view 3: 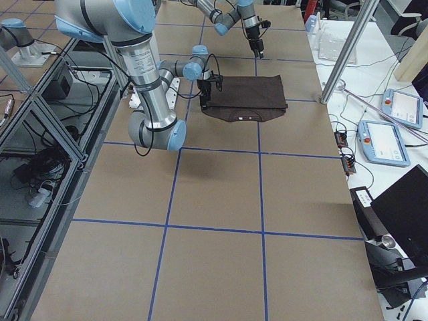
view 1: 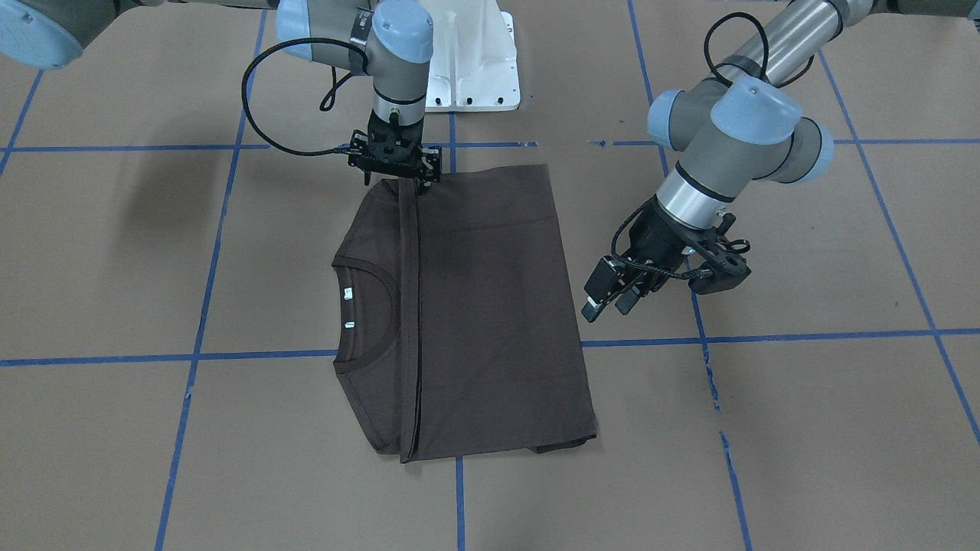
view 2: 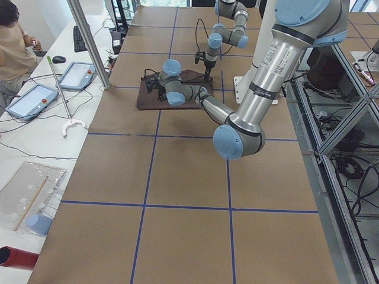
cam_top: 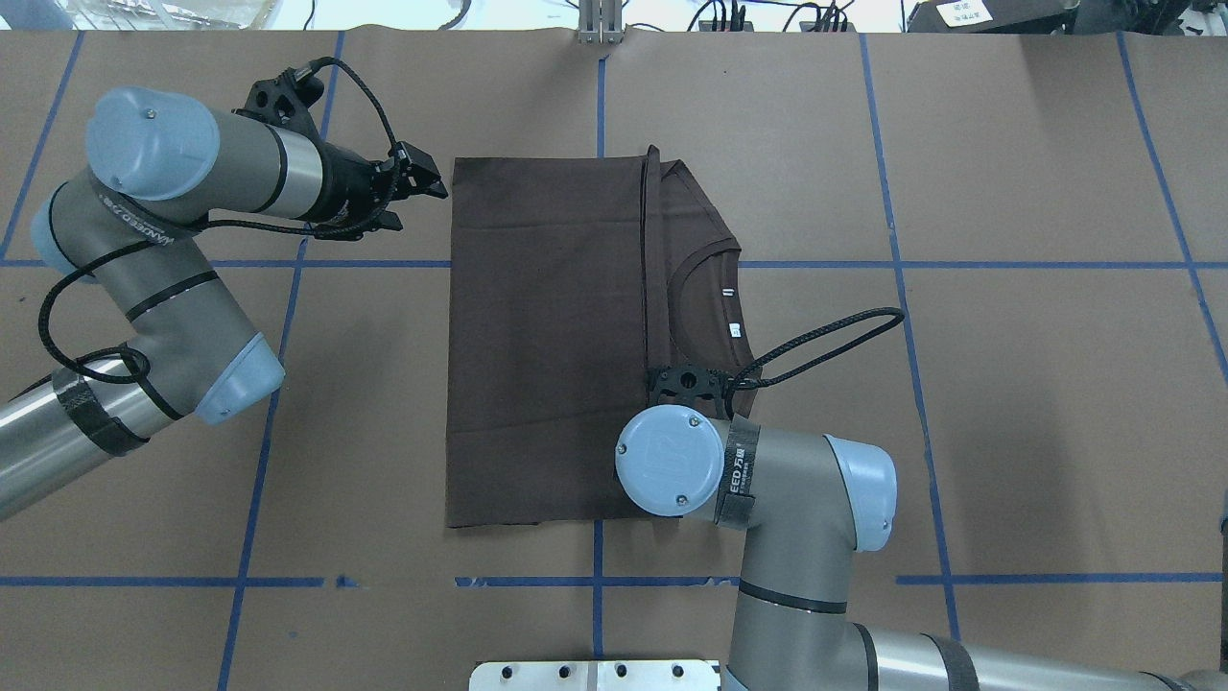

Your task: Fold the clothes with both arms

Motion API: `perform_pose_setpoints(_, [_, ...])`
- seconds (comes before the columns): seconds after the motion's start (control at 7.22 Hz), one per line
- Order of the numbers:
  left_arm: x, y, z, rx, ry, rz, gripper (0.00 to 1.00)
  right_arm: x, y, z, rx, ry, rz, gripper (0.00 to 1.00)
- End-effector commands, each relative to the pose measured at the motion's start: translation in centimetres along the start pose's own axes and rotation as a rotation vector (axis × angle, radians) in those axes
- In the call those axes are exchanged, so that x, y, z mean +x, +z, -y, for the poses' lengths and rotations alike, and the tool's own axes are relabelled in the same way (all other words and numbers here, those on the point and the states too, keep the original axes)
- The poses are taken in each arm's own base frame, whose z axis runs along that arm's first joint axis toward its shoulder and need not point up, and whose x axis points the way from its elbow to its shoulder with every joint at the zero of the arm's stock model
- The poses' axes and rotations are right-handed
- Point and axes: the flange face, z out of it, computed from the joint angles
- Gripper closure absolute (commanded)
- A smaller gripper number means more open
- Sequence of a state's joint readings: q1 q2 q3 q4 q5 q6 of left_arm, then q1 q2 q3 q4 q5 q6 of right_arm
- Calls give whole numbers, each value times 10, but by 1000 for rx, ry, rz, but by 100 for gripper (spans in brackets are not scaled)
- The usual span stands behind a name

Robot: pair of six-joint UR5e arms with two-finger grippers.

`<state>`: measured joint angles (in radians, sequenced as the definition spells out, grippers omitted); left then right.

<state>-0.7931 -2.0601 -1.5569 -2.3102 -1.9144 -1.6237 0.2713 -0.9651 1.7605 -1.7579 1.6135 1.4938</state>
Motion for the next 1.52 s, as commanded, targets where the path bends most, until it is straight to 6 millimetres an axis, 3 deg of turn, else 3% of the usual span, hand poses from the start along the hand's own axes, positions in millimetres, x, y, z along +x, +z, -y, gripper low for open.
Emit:
perform_pose_setpoints(0.0, [1, -1, 0, 0, -11, -2, 25, 2, 8, -6, -4, -20, -25, 0])
perform_pose_setpoints(0.14, [2, -2, -1, 0, -10, -4, 25, 16, 18, -6, -8, -52, -58, 0])
perform_pose_setpoints(0.28, [3, -3, -1, 0, -9, -7, 25, 43, 22, 1, -4, -78, -79, 0])
perform_pose_setpoints(0.55, [4, -4, -2, -1, -14, -10, 25, 96, 9, 17, 10, -160, -119, 0])
perform_pose_setpoints(0.69, [5, -4, -2, -1, -21, -12, 25, 99, -1, 17, 15, -172, -104, 0])
perform_pose_setpoints(1.11, [8, -8, -3, -1, -21, -20, 25, 82, -16, 12, 22, -110, -59, 0])
perform_pose_setpoints(1.25, [8, -8, -4, -3, -24, -22, 25, 72, -13, 10, 20, -120, -59, 0])
perform_pose_setpoints(1.38, [9, -9, -4, -1, -29, -20, 25, 43, -7, 13, 27, -130, -23, 0])
